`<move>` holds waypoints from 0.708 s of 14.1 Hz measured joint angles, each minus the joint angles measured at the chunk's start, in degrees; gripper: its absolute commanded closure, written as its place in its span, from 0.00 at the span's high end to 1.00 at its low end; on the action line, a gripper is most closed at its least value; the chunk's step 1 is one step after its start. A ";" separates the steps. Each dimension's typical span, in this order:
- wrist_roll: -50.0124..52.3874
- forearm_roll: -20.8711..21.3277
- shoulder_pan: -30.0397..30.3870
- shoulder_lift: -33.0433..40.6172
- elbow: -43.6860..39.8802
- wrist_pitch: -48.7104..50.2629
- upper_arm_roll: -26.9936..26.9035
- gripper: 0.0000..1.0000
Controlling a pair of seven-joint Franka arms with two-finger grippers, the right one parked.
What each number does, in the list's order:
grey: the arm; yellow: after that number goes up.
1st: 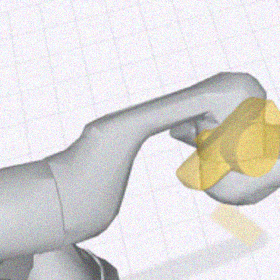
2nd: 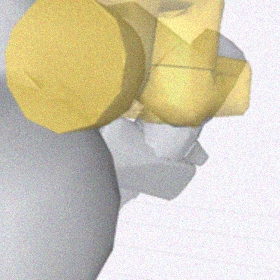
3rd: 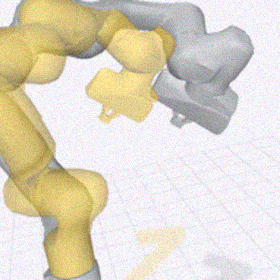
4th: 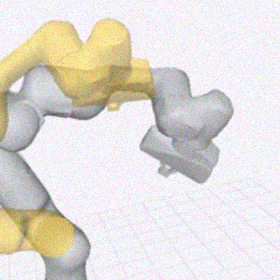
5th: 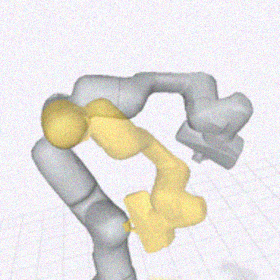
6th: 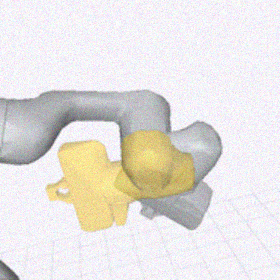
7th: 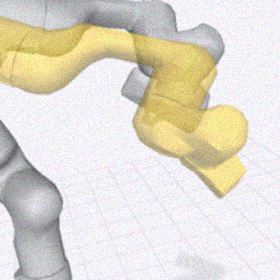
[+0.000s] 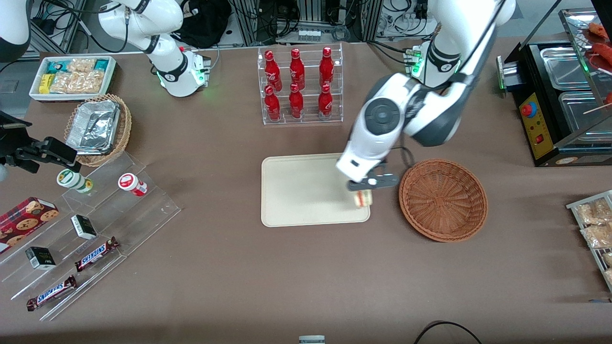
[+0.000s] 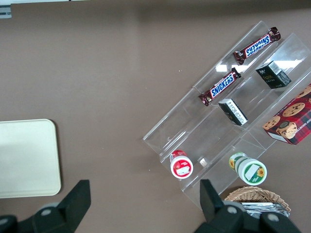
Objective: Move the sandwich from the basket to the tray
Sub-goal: 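Lift the sandwich and carry it over the cream tray, then lower the sandwich onto the tray and open the left gripper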
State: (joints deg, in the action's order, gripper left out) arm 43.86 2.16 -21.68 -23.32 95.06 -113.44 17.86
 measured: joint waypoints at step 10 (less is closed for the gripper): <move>-0.75 0.21 -4.80 -12.41 -0.98 -14.89 3.72 0.08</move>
State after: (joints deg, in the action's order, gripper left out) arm 43.11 2.38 -26.48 -35.74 94.08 -128.33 21.58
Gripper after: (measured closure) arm 0.863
